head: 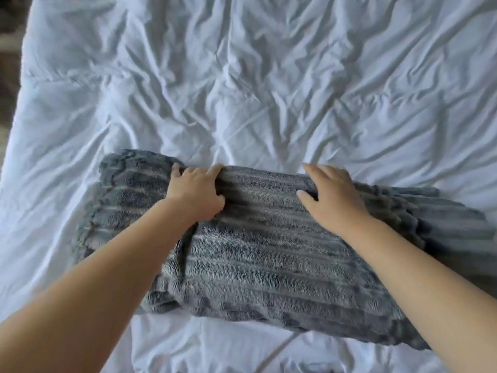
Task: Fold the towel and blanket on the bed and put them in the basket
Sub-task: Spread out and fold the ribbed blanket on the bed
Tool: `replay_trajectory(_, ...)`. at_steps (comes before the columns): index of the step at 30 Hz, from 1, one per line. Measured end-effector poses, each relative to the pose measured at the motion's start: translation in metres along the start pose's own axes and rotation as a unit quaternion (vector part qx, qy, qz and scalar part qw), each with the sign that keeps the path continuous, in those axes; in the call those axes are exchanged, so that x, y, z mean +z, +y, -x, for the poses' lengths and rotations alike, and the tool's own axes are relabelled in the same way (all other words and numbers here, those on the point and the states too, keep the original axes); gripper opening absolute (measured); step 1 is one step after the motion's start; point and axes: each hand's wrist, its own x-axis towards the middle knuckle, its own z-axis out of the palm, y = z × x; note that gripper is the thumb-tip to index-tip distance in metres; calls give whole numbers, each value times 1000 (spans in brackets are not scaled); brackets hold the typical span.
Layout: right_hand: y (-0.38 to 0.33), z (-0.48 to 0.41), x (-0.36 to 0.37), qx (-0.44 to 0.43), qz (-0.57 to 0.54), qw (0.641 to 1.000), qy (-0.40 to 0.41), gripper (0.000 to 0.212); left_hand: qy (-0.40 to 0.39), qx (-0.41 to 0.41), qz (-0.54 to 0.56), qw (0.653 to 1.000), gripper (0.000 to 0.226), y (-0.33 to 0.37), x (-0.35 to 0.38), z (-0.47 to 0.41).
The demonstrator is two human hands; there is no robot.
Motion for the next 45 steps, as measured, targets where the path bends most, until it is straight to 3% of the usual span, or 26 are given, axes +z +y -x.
replay_trajectory(2, -39, 8, 11, -63, -13, 998, 11, 65, -24, -23, 9, 999, 63, -7, 7, 7)
replay_trajectory(4, -65, 10, 28, -119, -2, 993, -28, 63, -49, -26, -1, 998, 50, -18, 5, 9)
replay_trajectory(7, -66, 7, 53, -113, 35, 987, -105, 65, -126, -1, 15, 992, 39, -26, -11, 3)
replay_trajectory(9, -63, 2, 65, -101, 49, 989, -99, 66, -142, -1, 45, 989, 34, -29, -23, -4)
replay_trajectory(13, -61, -8, 73, -87, 76, 992, -59, 69, 51, -74, -38, 995, 70, -31, -22, 5)
replay_trajectory(15, -52, -10, 79, -71, 92, 991, -63, 69, 122, -105, -3, 987, 75, -37, -4, 19)
replay_trajectory(19, -36, -17, 96, -29, 95, 994, -48, 75, 122, -149, 63, 979, 80, -64, 42, 26)
replay_trajectory(25, -24, -38, 125, -23, 73, 997, 7, 74, 202, -110, 138, 963, 83, -76, 90, -25)
replay_trajectory(31, -17, -60, 162, -54, 63, 992, 97, 72, 394, -37, 230, 889, 63, -72, 141, -57)
replay_trajectory(37, -2, -80, 197, -94, 60, 980, 165, 75, 444, -17, 223, 867, 61, -70, 171, -87)
replay_trajectory(40, -1, -82, 199, -99, 63, 980, 163, 83, 452, -15, 225, 863, 60, -72, 170, -87)
replay_trajectory(45, -4, -80, 197, -100, 49, 978, 175, 80, 460, -15, 219, 860, 59, -72, 168, -83)
